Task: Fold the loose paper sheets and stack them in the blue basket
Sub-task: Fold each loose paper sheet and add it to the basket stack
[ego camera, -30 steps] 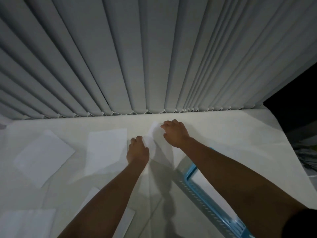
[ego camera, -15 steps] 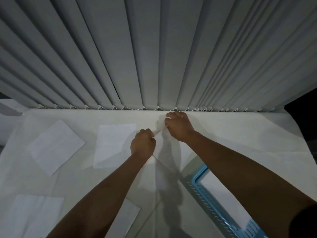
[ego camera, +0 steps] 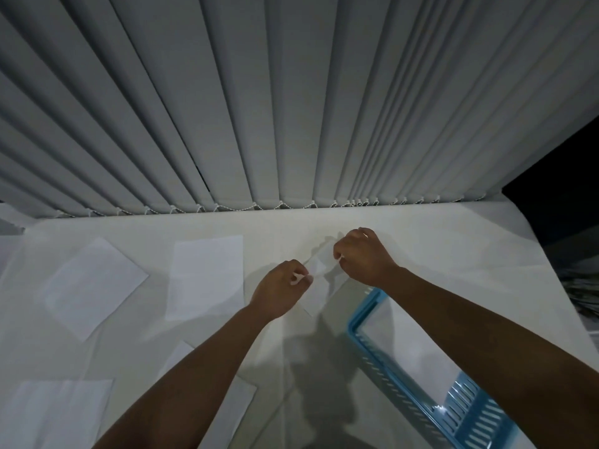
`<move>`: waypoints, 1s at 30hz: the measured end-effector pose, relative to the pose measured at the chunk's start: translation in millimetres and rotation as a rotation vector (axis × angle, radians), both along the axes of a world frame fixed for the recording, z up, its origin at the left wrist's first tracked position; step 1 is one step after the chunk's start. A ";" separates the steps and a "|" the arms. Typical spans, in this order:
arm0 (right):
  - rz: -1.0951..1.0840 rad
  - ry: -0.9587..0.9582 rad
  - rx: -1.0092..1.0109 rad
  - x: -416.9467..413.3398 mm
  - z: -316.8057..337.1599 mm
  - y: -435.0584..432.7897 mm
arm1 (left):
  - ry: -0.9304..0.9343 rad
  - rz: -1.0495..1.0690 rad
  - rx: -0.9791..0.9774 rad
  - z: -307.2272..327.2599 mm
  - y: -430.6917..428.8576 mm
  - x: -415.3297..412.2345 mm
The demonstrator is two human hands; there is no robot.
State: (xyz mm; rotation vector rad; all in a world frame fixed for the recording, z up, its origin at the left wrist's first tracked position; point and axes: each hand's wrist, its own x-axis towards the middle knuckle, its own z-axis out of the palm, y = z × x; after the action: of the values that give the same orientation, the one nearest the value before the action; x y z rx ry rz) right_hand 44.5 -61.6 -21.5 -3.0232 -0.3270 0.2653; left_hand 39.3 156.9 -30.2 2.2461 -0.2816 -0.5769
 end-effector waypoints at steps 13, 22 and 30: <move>-0.094 0.232 -0.043 -15.8 2.2 -3.0 | 0.010 0.093 0.218 -19.9 -21.1 15.4; -0.114 0.261 -0.161 -33.0 10.0 8.4 | 0.001 -0.057 0.393 -22.7 -49.5 26.2; -0.377 -0.071 0.357 -81.0 25.2 33.4 | 0.276 0.202 0.016 10.0 -36.9 21.6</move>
State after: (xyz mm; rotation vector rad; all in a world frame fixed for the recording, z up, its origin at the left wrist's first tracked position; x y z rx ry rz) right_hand -36.5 -28.2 3.7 -2.6703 0.1770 0.0597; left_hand 60.9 120.0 -20.2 2.1454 0.0883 -0.7701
